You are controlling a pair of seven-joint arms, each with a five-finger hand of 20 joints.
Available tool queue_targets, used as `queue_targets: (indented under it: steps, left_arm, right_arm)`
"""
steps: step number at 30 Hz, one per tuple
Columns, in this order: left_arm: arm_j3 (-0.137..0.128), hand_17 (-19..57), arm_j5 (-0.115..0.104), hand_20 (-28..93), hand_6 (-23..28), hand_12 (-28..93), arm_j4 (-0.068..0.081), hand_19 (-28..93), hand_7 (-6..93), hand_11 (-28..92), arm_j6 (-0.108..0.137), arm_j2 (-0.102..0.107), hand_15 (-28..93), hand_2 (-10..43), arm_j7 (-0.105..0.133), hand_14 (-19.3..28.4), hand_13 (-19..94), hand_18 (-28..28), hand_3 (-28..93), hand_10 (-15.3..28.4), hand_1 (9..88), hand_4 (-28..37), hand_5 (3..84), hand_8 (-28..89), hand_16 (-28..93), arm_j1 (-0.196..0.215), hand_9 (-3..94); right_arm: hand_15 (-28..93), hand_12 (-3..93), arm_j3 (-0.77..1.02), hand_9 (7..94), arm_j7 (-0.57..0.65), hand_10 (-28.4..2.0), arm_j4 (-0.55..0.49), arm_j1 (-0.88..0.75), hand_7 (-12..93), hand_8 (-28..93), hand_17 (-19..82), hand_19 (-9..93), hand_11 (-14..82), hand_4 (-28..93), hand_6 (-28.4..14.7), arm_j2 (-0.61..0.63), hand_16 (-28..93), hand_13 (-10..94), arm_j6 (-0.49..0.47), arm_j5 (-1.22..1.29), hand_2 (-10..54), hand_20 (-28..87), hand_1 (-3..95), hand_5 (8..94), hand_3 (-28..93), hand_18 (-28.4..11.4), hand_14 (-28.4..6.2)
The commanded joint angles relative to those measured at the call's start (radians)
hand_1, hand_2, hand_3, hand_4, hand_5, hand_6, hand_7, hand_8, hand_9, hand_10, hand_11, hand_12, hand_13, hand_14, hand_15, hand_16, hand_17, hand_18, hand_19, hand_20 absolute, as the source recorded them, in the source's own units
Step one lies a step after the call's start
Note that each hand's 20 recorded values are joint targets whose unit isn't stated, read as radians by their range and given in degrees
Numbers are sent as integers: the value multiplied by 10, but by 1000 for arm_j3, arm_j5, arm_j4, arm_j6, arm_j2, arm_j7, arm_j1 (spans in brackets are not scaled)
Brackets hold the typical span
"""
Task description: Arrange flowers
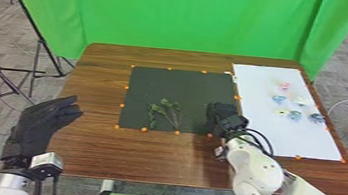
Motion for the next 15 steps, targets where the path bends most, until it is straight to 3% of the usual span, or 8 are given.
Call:
queue_targets:
  steps: [1,2,6,8,13,14,15]
  left_arm:
    - [4,-95,-20,157,147,111,4,559,154,387,17,22,607,55,18,283,283,218,819,228,273,-139,479,-84,-118,16,411]
    - [5,-95,-27,157,147,111,4,559,154,388,22,31,607,54,23,283,283,218,819,227,272,-139,479,-84,-118,19,411]
    - [1,-95,-27,157,147,111,3,558,153,387,22,32,607,54,15,283,283,218,819,227,273,-140,478,-84,-118,21,411]
    - [5,-95,-35,157,146,111,3,559,154,388,27,42,607,55,29,283,284,218,819,228,274,-140,479,-84,-118,26,411]
    - [4,-95,-28,157,146,111,-2,559,154,387,27,26,609,55,21,284,285,218,819,228,273,-139,479,-85,-118,32,410]
    - [6,-95,-39,157,146,111,-2,559,154,387,36,40,609,55,32,283,285,218,820,228,273,-139,479,-85,-118,38,410]
    - [3,-95,-35,157,146,111,-3,559,154,387,33,35,609,54,26,283,285,218,820,229,273,-139,479,-85,-118,41,410]
  right_arm:
    - [683,336,11,799,0,-118,-19,-15,344,125,312,824,338,-282,-29,17,254,730,-18,20,-87,64,471,753,806,-216,-87]
    - [684,336,16,796,0,-119,-24,-22,343,124,312,824,337,-282,-30,19,253,727,-19,29,-88,64,469,751,806,-216,-89]
    - [692,311,17,773,1,-130,-29,-27,331,123,309,821,362,-280,-40,21,249,714,-17,25,-93,68,445,743,802,-222,-96]
    - [695,299,15,764,10,-135,-29,-22,326,121,307,820,371,-279,-44,22,248,705,-11,30,-94,70,435,737,801,-226,-100]
    - [703,265,16,746,35,-148,-48,-34,313,101,310,819,374,-276,-50,39,242,691,14,16,-95,71,420,730,808,-238,-109]
    - [703,261,20,746,36,-150,-51,-35,311,99,311,819,375,-275,-50,39,241,691,10,15,-95,71,418,730,808,-239,-109]
    - [704,253,18,746,40,-151,-56,-32,310,101,311,820,377,-272,-51,43,239,691,10,20,-95,71,415,730,808,-241,-110]
